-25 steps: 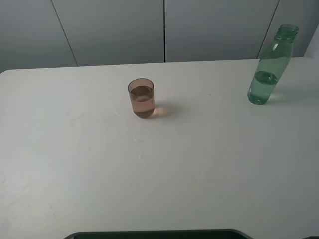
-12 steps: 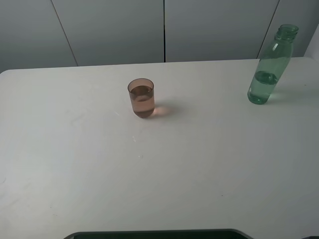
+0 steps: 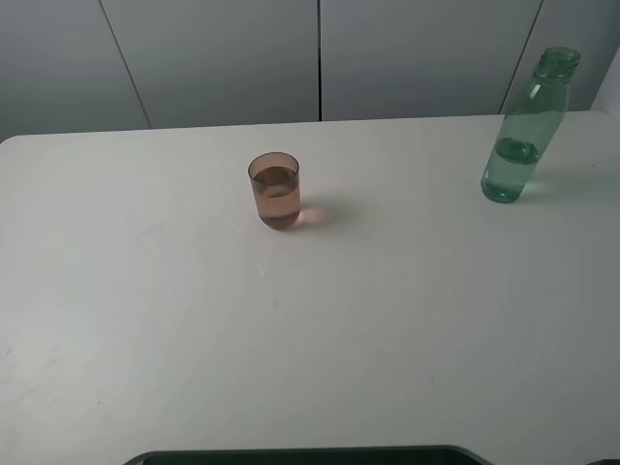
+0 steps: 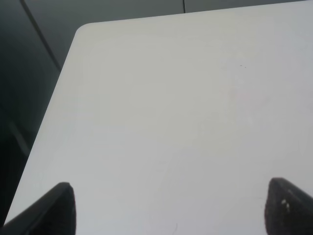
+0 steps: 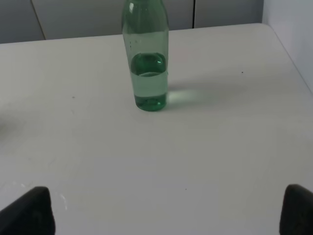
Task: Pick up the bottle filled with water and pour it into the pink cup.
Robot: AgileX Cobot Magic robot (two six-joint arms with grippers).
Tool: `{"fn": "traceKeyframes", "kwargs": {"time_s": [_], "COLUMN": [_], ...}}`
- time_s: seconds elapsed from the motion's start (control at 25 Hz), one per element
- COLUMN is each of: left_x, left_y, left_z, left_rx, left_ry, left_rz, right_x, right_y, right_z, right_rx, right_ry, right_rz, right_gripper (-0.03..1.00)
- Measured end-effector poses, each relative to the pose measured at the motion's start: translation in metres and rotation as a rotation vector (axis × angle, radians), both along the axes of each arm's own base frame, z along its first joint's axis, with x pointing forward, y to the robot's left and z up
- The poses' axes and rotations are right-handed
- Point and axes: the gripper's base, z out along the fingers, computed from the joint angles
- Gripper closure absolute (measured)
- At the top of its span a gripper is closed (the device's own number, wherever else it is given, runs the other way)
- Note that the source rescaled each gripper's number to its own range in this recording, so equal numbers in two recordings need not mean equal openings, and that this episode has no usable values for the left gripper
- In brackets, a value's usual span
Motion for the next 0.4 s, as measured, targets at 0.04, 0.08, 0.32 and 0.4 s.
{"fn": "traceKeyframes", "kwargs": {"time_s": [0.04,0.08,0.32,0.4], "left_x": [0.0,0.0,0.0,0.0], "left_y": [0.0,0.0,0.0,0.0], "left_z": [0.0,0.0,0.0,0.0], "left_rx": [0.0,0.0,0.0,0.0], "left_ry": [0.0,0.0,0.0,0.0], "left_rz": [0.0,0.0,0.0,0.0], "right_x": [0.0,0.0,0.0,0.0], "right_y": [0.0,0.0,0.0,0.0], "right_z": [0.0,0.0,0.0,0.0], "right_rx": [0.0,0.0,0.0,0.0], "right_ry": [0.0,0.0,0.0,0.0], "right_rz": [0.0,0.0,0.0,0.0], "right_gripper": [-0.03,-0.03,-0.03,-0.03]}}
